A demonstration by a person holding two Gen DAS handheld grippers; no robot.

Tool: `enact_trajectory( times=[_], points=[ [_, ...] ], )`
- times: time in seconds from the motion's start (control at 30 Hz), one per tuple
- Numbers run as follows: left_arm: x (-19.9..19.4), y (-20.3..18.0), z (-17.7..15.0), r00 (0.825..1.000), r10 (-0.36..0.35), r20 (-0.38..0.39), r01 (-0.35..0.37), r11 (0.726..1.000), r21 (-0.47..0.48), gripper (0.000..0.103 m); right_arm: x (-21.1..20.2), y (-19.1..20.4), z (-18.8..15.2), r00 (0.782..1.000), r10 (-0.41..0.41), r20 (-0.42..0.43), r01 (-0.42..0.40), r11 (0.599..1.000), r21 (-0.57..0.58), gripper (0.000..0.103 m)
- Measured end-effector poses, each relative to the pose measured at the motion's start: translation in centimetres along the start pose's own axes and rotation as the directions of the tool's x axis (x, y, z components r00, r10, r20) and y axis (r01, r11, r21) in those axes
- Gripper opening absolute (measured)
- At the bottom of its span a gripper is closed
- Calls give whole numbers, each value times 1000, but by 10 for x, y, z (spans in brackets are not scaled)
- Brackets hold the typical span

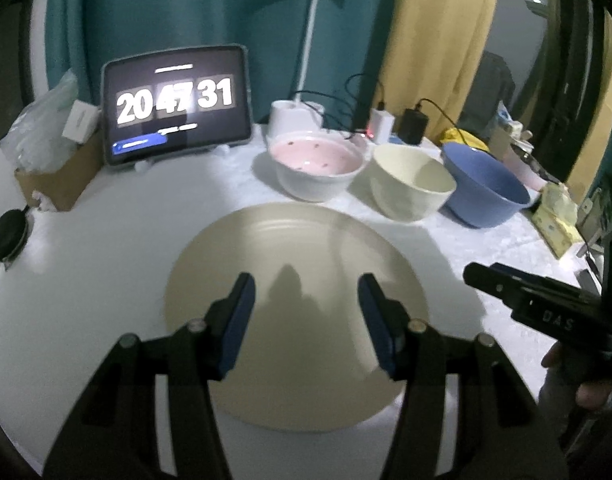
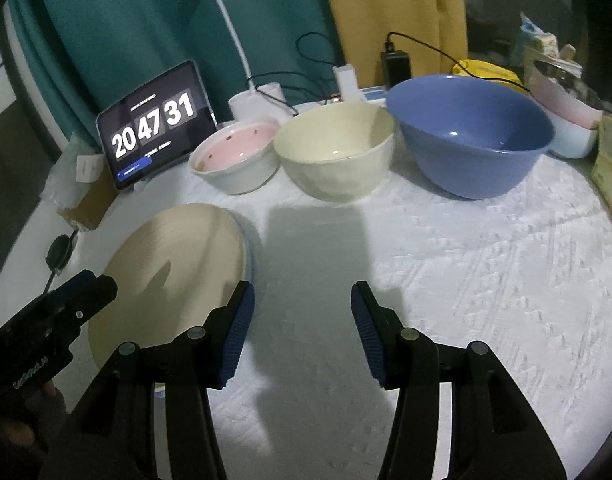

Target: Organize plates and bowls

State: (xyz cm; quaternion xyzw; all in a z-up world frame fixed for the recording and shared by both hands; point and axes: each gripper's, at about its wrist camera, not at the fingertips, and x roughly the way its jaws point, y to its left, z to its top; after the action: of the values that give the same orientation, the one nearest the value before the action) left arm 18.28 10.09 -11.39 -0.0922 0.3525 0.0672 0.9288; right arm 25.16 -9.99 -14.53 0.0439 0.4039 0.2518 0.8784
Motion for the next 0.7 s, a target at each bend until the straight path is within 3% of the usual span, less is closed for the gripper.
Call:
enact_trajectory(
  times=[0.7],
  points=[
    [11,-77,15,997,-77,5,76,993,90,55,-36,-64,5,995,-57,79,53,997,50,53]
  ],
)
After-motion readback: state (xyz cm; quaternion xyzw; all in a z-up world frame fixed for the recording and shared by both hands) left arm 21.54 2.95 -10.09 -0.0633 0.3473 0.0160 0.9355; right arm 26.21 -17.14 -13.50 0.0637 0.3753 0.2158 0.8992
